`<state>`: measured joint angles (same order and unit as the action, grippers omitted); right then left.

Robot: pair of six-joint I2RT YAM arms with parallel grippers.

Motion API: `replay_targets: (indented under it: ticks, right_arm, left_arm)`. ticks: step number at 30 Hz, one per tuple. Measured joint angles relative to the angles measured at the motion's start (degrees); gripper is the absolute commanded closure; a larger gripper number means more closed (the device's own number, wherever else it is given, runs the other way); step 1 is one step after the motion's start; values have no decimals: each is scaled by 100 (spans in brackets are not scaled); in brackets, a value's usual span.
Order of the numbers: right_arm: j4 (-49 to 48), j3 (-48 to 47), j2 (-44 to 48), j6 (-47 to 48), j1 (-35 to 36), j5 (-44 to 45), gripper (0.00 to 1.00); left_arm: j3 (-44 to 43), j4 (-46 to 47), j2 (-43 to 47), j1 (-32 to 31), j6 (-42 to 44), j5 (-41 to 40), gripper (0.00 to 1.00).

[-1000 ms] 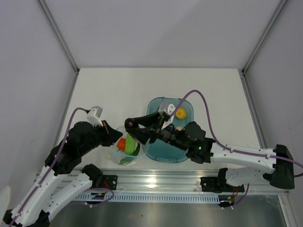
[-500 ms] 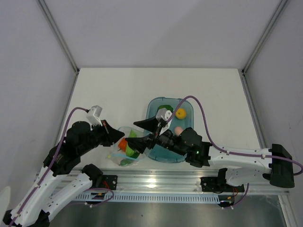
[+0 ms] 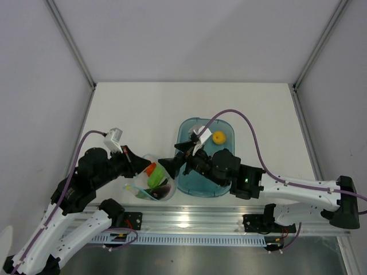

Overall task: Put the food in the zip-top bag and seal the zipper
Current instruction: Place the fake vegetable in the zipper food storage bag, then adjust the zipper food storage bag at the center of the board.

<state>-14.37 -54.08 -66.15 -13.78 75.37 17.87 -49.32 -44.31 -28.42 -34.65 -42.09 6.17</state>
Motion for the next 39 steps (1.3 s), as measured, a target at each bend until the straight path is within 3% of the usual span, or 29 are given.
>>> replay_targets:
  ticks: [5,12,16,27,30,33,34,35,39]
  right_arm:
    - [1506,-807,2,-798,13,238,27]
    - [2640,-763,0,-1886,219,243,34]
    - [3128,-763,-109,-2415,289,258,44]
    - [3423,-763,-909,-3080,702,229,54]
    - [3488,-763,-964,-3209,774,249,63]
    - [3506,-748,-964,-3359,841,275,80]
    - [3506,-723,-964,-3407,870,278,93]
    - [3508,-704,-966,-3427,898,282,99]
    - [3554,-719,-979,-3442,944,280,100]
  left_arm:
    - [0,0,7,0,0,0,100]
    - [0,0,7,0,0,0,100]
    - [0,0,15,0,0,0,99]
    - [0,-15,76,0,2,0,99]
    - [0,-50,92,0,4,-7,99]
    - [0,-105,111,0,7,-26,100]
    - [0,-125,120,0,9,-48,99]
    - [0,-140,125,0,11,-66,99]
    - [0,-216,175,0,72,-197,100]
